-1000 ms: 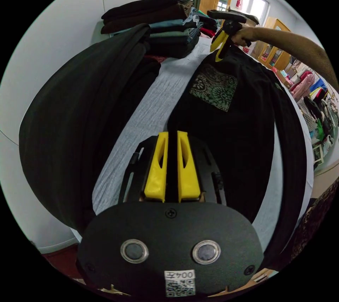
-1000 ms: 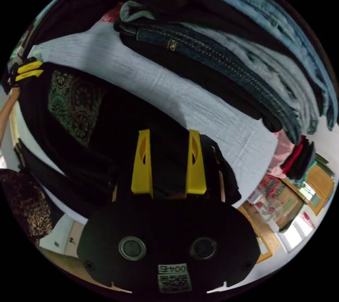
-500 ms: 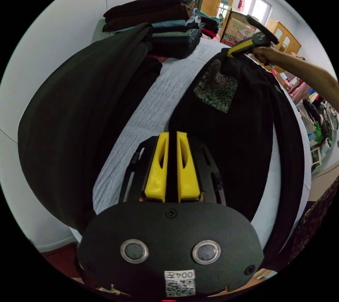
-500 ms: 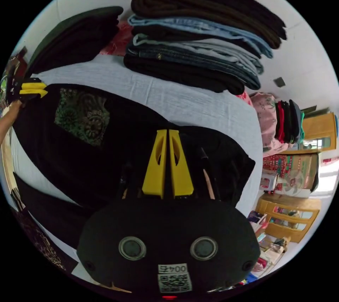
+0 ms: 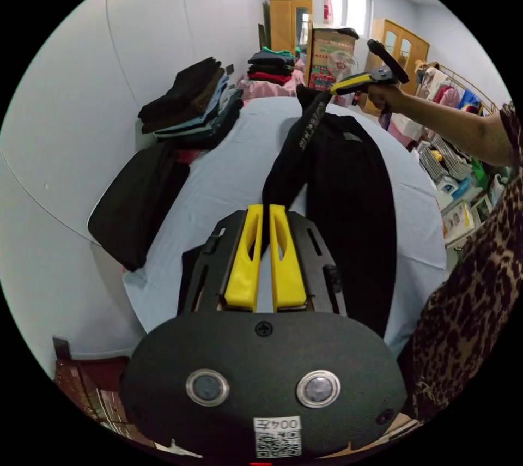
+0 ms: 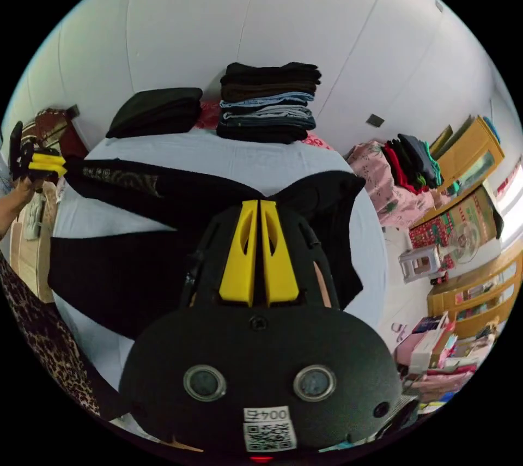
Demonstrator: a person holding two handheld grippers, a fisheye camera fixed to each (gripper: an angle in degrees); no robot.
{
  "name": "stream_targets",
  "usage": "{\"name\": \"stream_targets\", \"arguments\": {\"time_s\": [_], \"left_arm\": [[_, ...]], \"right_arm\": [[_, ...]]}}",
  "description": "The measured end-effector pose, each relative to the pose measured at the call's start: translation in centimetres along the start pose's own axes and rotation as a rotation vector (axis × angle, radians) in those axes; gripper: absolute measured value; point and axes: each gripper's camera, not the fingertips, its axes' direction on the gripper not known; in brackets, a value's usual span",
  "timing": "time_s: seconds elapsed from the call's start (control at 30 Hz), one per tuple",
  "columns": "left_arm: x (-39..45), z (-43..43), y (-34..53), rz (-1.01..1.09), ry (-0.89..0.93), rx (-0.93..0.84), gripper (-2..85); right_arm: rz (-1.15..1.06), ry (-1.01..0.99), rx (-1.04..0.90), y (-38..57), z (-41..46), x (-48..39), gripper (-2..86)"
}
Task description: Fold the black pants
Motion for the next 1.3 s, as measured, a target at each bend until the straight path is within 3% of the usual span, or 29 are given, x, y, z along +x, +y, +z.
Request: {"name": "stream_targets", "arguments": {"time_s": [0.17, 0.33, 0.43, 0.53, 0.73, 0.87, 1.1, 1.3], "left_arm": [[12.7, 1.1, 3.7, 0.03, -0.004, -0.118, 2.2], [20.2, 7.2, 7.0, 0.017, 0.022, -0.303, 2.1], [21.5, 10.5, 8.0, -0.065, 0.061, -0.373, 2.0], [21.6, 11.8, 7.7, -0.151, 0.078, -0.393, 1.9], [21.8, 13.0, 7.6, -0.256, 0.101, -0.394, 1.8], [21.7, 13.7, 7.4, -0.33, 0.117, -0.398, 1.7], [22.2, 14.0, 6.6, -0.313, 0.081, -0.416, 1.7], [21.6, 10.1, 4.3, -0.268, 0.04, -0.349, 1.7]], "right_arm": [[0.209, -0.094, -0.023, 10.6, -6.2, 2.2, -0.8], [0.406, -0.245, -0.173, 18.4, -5.2, 4.5, -0.4], [0.571, -0.388, -0.186, 21.0, -5.1, 7.8, 0.3], [0.752, -0.497, -0.019, 22.5, -7.8, 12.8, 4.1], [1.094, -0.486, 0.136, 24.0, -9.7, 23.5, 8.4], [1.184, -0.487, 0.098, 22.8, -8.7, 28.6, 11.1], [1.026, -0.471, -0.01, 18.0, -8.9, 30.8, 2.4], [0.569, -0.273, -0.02, 8.5, -16.6, 30.2, -0.2]]}}
